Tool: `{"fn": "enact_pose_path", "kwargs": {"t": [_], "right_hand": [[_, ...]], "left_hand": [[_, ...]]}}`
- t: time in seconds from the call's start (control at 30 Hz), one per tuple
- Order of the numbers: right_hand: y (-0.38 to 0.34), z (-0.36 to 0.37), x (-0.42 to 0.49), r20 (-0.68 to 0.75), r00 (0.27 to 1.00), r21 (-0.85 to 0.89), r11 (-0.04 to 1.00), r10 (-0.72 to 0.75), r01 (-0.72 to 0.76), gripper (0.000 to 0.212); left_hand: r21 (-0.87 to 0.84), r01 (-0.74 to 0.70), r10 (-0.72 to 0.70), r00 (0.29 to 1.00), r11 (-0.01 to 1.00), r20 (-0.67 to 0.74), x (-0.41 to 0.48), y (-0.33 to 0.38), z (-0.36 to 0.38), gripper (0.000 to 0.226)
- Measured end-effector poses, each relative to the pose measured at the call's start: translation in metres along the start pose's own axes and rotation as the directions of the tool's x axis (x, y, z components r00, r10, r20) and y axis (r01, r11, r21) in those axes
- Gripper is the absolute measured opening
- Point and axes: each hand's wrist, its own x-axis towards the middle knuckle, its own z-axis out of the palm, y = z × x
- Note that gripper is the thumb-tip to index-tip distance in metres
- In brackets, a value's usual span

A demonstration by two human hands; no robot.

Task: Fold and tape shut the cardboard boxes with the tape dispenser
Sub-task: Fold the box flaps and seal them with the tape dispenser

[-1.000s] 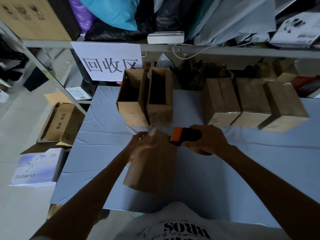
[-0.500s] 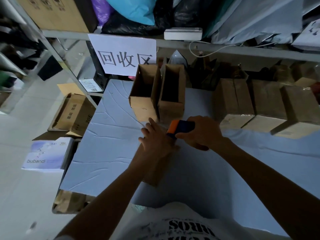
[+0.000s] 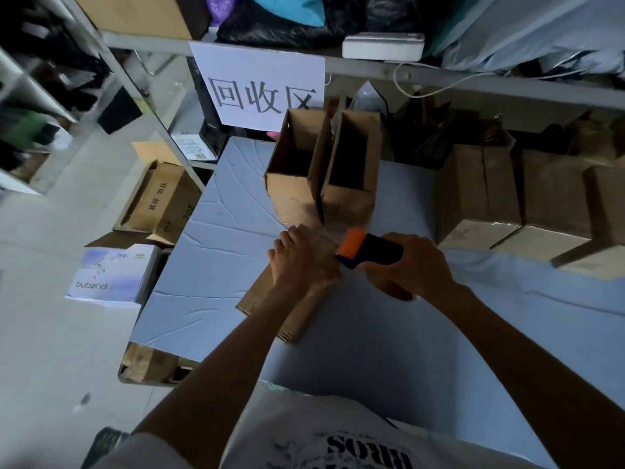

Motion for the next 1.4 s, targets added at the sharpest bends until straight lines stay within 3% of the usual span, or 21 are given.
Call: {"fn": "enact_pose_path", "kwargs": {"t": [0.27, 0.53, 0.73, 0.9, 1.1, 1.27, 1.4], "right_hand": [[0.002, 0.000, -0.012, 0.013, 1.000, 0.024, 0.999, 0.022, -0.023, 0.057], [0.047, -0.021, -0.034, 0.018, 0.994, -0.142, 0.984, 0.111, -0.107, 0.062], [0.022, -0.001, -0.009, 0.107, 0.979, -0.264, 0.955, 0.172, -0.139, 0.054], [-0.014, 0.011, 0.025, 0.110, 0.984, -0.359, 0.928, 0.142, -0.094, 0.065], [-0.038, 0.012, 0.048, 0.085, 0.978, -0.433, 0.891, 0.192, -0.137, 0.053], [-0.035, 0.033, 0.041, 0.040, 0.978, -0.549, 0.823, 0.204, -0.149, 0.030], [-0.002, 0.045, 0.017, -0.014, 0.978, -0.520, 0.834, 0.206, -0.183, 0.049]], "left_hand": [[0.043, 0.004, -0.004, 1.000, 0.999, 0.005, 0.000, 0.002, -0.003, 0.112], [-0.001, 0.026, -0.026, 0.999, 1.000, -0.046, 0.001, 0.002, -0.001, 0.110], [-0.011, -0.004, 0.003, 0.990, 1.000, -0.142, -0.006, 0.003, 0.006, 0.111], [-0.011, 0.031, -0.032, 0.990, 0.999, -0.141, -0.005, 0.006, 0.007, 0.116], [-0.065, 0.051, -0.060, 0.986, 0.997, -0.153, -0.004, 0.004, 0.008, 0.118], [-0.106, 0.036, -0.054, 0.985, 0.994, -0.166, -0.006, 0.001, 0.012, 0.115], [-0.087, 0.023, -0.039, 0.981, 0.996, -0.189, -0.002, 0.001, 0.017, 0.115]]}}
